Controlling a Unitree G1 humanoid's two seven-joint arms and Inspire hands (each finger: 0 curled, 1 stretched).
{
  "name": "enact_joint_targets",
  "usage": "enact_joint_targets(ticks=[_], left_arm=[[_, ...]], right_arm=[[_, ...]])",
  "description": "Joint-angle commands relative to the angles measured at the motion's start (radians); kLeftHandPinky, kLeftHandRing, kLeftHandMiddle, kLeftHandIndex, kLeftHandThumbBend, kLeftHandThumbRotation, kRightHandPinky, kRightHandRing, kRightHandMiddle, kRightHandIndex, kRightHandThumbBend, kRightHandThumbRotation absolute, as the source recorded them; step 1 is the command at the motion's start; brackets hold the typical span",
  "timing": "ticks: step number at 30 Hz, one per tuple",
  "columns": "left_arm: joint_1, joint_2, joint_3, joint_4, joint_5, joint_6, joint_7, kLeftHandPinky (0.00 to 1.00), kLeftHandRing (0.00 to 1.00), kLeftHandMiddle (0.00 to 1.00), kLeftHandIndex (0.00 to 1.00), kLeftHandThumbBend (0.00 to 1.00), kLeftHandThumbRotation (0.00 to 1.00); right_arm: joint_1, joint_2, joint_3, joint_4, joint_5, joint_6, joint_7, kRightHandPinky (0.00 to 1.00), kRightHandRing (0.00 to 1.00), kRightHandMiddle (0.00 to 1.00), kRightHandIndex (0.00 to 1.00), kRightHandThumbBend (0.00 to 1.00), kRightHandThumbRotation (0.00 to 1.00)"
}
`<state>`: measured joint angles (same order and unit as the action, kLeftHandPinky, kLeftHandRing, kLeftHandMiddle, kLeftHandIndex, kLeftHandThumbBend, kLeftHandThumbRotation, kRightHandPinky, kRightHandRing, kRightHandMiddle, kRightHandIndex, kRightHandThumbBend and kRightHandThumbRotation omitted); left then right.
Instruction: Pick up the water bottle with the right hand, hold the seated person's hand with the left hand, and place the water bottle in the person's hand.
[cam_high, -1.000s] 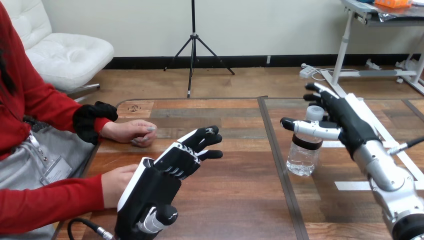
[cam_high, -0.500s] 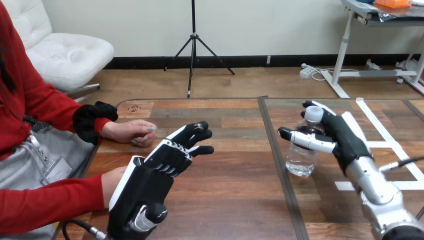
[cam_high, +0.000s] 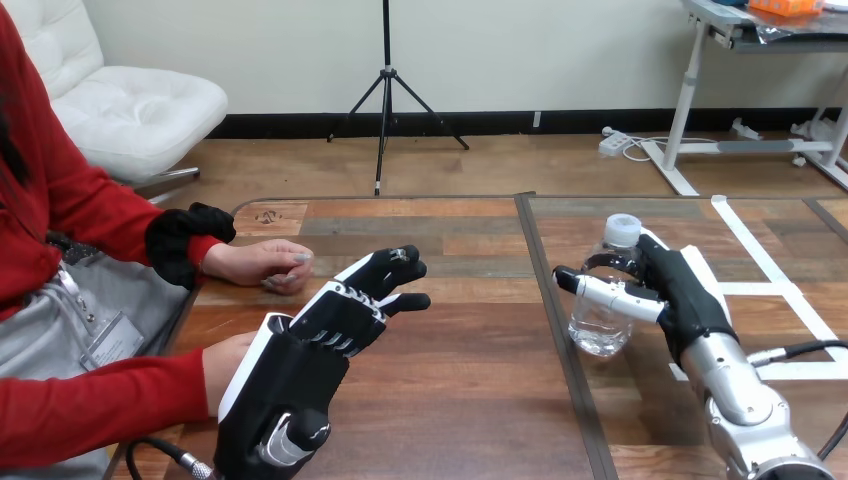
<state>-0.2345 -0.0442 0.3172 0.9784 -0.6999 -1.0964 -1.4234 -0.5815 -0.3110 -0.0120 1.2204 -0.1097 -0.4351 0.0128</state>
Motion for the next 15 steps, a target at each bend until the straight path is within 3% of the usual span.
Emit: enact_joint_targets(ticks=[1,15], left_arm=[[-0.044,0.000,0.012,-0.051,-0.014,0.010,-0.004,0.79,0.89,0.90,0.86,0.99,0.75],[-0.040,-0.005,0.020,-0.068,-0.017,0.012,-0.016,0.80,0.89,0.90,0.86,0.98,0.75]], right_arm=[[-0.017,0.021,-0.001,0.011,-0.010,-0.034,-0.023,0.83,0.91,0.89,0.93,1.00,0.42],[-0.014,0.043,-0.008,0.038,-0.009,-0.011,-0.044,0.83,0.89,0.88,0.93,1.00,0.43]])
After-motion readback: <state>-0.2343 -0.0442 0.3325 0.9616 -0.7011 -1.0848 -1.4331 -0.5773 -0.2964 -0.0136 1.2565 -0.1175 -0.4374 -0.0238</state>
